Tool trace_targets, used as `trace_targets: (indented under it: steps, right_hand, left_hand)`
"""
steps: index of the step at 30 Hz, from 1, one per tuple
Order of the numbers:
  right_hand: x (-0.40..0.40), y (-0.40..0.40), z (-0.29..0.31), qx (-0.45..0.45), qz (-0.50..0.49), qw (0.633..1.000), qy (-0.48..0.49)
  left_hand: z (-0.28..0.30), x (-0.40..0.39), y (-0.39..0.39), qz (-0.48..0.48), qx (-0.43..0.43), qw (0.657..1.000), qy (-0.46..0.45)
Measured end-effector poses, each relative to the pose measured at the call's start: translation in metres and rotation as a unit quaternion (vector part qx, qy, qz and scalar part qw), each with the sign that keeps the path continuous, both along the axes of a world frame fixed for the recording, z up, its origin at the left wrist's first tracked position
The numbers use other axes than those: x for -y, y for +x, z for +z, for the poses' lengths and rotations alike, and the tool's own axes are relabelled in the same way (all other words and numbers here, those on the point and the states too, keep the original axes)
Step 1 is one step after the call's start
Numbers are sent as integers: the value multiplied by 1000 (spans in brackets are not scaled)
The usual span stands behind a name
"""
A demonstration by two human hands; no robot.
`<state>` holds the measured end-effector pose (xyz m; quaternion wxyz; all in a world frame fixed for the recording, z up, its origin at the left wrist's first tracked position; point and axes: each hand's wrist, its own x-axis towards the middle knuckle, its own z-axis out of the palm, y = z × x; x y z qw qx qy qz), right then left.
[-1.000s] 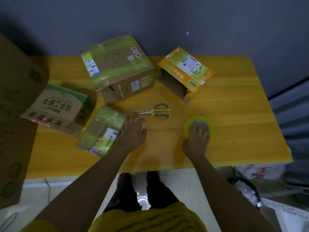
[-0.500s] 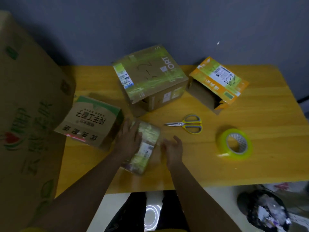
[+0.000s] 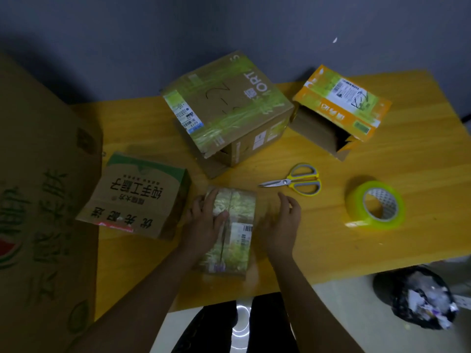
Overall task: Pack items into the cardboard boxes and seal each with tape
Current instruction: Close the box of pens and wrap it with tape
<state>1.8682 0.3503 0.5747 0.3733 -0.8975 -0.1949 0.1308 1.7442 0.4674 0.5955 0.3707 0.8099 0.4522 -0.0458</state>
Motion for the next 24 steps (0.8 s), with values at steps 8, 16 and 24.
trace_targets:
  steps: [8, 16, 24]
  right_hand:
    - [-28, -52, 10, -167, 51, 977, 119]
    - [-23, -42, 6, -215, 29, 963, 161]
    - [-24, -19, -3, -328, 36, 941, 79]
  left_hand:
    - [-8, -2, 2, 14, 65, 996, -60]
    - [-9, -12, 1, 161, 166, 944, -237]
    - [-9, -15, 9, 174, 148, 938, -262]
